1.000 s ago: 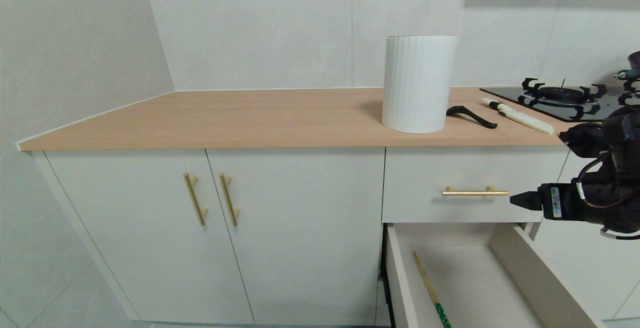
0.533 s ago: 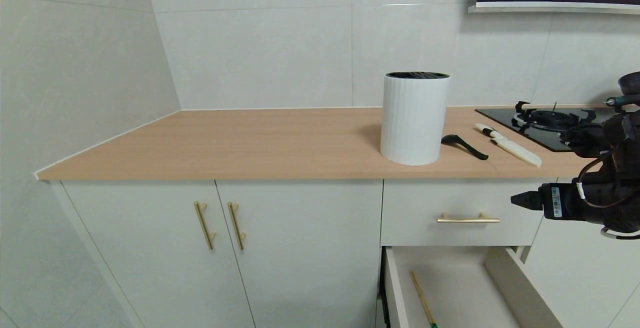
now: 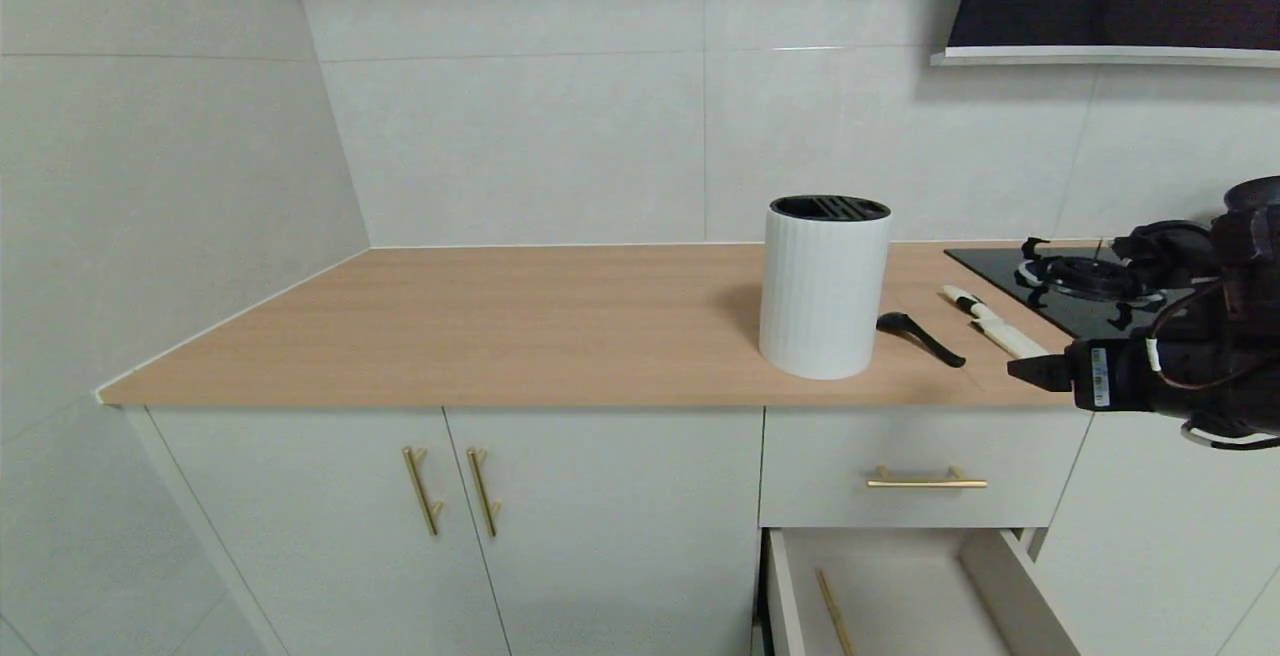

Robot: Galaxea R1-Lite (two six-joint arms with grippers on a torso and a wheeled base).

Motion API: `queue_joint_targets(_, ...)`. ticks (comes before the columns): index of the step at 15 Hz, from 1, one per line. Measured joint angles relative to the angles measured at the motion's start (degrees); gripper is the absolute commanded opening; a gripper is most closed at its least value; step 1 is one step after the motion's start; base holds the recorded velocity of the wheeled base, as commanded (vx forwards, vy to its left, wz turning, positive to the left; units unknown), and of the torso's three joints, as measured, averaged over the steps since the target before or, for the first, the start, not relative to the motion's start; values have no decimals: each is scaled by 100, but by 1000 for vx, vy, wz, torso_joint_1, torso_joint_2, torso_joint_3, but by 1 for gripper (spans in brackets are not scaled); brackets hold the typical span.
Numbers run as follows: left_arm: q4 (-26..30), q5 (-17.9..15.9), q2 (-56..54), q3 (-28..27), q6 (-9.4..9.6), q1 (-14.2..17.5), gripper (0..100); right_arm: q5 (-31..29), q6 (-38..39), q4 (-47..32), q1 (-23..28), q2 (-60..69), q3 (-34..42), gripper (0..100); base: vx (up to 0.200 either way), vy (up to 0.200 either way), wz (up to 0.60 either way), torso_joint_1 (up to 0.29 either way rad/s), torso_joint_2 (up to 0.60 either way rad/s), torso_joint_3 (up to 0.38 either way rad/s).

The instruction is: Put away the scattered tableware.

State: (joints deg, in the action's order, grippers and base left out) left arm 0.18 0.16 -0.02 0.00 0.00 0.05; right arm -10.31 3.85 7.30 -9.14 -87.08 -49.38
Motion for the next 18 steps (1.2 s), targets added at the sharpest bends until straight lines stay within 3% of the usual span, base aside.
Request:
queue_joint_targets(4,0,0,0,0,0,2,100,594,-508,703,291,-886,-692,100,0,0,0,0,0,0)
queue_joint_targets(11,0,0,0,0,0,2,100,2052,-1052,663,944,-3039,-2854,100,0,0,0,0,0,0)
queue_joint_targets(18,0,0,0,0,0,0,100,2227,-1206,558,885,-3806,-3005,100,0,0,0,0,0,0)
